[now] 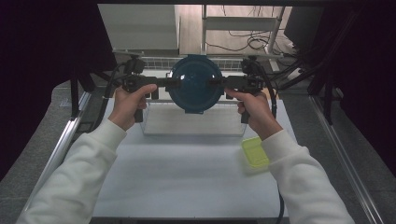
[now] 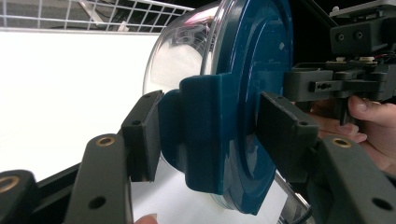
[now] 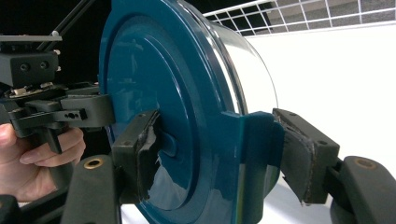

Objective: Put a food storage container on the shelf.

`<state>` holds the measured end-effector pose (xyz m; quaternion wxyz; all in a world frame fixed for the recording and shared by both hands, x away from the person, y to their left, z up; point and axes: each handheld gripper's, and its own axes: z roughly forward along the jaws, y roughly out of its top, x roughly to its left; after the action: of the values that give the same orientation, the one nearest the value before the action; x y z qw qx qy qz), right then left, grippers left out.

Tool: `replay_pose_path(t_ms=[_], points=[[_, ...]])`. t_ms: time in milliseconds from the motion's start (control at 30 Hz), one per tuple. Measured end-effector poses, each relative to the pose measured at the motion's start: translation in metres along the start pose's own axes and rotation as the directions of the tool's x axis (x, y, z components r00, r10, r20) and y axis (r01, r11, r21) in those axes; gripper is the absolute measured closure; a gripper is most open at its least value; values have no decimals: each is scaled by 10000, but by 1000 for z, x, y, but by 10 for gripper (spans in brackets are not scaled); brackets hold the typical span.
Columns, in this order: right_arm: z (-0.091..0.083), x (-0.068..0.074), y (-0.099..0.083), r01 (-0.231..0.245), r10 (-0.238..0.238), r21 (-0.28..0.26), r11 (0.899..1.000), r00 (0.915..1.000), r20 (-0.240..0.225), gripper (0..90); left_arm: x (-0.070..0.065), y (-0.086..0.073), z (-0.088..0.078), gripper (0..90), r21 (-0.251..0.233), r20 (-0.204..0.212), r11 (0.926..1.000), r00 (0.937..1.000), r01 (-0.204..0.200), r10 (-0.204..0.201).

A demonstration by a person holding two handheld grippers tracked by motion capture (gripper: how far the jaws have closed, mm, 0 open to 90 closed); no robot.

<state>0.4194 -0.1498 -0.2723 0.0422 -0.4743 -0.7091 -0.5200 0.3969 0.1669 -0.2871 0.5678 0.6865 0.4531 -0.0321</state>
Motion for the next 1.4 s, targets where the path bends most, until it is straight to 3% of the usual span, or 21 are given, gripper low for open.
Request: replay_pose_path(t_ms=[600, 967, 1400], points=[[8, -8, 28, -13, 13, 29, 10000, 10000, 29, 342, 12, 25, 9, 431, -14, 43, 10000, 10000, 64, -64], [19, -21, 37, -268, 264, 240, 9994, 9995, 193, 341, 29, 30, 22, 431, 219, 110, 9986, 9988, 477, -479], [37, -44, 41, -928, 903, 812, 9924, 9953, 336, 334, 51, 28, 40, 427, 656, -2, 9927, 9948, 1017, -1019]])
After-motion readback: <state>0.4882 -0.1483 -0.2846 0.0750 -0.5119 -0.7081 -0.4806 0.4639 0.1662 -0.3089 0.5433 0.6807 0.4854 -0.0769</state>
